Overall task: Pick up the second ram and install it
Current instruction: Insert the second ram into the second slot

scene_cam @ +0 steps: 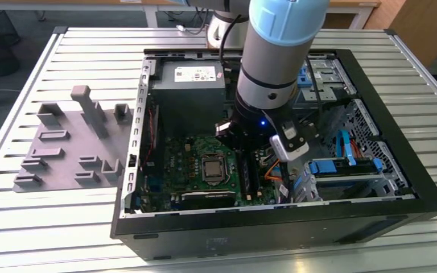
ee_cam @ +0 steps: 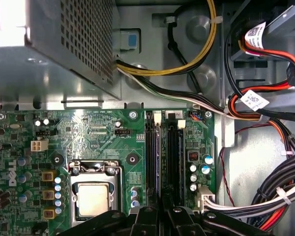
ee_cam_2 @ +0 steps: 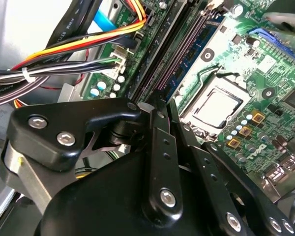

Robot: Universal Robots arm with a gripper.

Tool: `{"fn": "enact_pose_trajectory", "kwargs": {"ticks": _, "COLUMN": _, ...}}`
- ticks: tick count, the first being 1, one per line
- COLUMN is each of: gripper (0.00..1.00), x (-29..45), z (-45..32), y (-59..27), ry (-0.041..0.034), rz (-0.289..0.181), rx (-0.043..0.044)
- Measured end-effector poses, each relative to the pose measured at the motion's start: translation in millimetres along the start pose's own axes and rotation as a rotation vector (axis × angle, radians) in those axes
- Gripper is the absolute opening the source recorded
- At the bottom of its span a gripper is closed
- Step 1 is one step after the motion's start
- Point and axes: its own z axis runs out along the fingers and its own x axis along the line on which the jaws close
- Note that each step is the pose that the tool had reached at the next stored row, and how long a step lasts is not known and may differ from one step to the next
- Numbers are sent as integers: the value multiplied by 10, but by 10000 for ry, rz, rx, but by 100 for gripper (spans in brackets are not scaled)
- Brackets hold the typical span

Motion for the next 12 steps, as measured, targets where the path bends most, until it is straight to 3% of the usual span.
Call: {"fn": "enact_pose_trajectory", "kwargs": {"ticks": 12, "gripper": 14, "x": -1, "z": 18, "y": -11, "ry": 0, "rz": 36, "rx": 1}}
